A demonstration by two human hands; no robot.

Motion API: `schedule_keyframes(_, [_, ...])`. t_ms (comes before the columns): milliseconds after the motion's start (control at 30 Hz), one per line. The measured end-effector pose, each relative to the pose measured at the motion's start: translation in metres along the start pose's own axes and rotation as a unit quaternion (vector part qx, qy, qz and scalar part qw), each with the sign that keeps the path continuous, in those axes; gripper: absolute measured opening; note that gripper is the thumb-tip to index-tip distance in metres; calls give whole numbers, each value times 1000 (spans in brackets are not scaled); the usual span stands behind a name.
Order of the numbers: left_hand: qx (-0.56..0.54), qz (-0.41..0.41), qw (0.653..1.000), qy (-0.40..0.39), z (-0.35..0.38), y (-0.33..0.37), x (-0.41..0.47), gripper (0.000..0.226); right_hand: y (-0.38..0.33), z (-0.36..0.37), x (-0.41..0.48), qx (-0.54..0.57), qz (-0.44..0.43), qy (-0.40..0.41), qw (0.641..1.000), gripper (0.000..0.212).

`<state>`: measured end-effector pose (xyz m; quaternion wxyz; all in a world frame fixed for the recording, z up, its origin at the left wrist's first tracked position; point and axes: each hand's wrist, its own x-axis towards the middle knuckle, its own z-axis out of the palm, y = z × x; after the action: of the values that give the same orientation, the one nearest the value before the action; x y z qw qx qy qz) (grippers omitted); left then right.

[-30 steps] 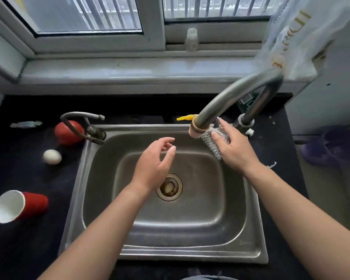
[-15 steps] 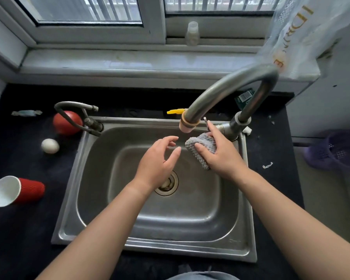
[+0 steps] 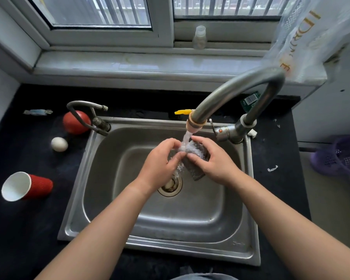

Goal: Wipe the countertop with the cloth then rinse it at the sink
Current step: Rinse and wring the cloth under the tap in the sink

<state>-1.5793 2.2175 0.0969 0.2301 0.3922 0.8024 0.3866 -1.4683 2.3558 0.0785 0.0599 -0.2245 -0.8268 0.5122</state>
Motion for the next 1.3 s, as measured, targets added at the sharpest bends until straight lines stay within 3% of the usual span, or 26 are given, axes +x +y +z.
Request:
schedule_keyframes(167, [18, 2, 1000, 0, -4, 3, 1, 5, 2, -3, 1, -7, 18, -28, 999, 45])
schedule_keyframes(367, [28, -13, 999, -35, -8, 2, 4, 5, -2, -9, 2, 29, 66, 22, 997, 28])
schedule_keyframes(567, [89, -1, 996, -13, -10, -2, -3, 9, 2, -12, -1, 74, 44, 42, 995, 17])
schedule_keyframes(700, [69, -16, 997, -11, -14, -8, -5, 9, 0, -12, 0, 75, 25, 48, 996, 12])
schedule_keyframes(900, [93, -32, 995, -24, -11, -15, -7, 26, -4, -8, 8, 64, 21, 86, 994, 14])
schedule_keyframes(1000, [134, -36, 989, -50, -17, -20, -6, 18, -3, -9, 9, 59, 17, 113, 992, 19])
schedule_keyframes(1100, [222, -54, 973, -12, -19, -23, -8, 19, 0, -9, 10, 63, 31, 126, 990, 20])
schedule_keyframes(1233, [80, -127, 988, 32, -15, -19, -10, 30, 9, -2, 9, 41, 65, 123, 989, 12])
schedule_keyframes(1300, [34, -155, 987, 26, -9, -12, -7, 29, 10, 4, 6, 35, 64, 92, 993, 29])
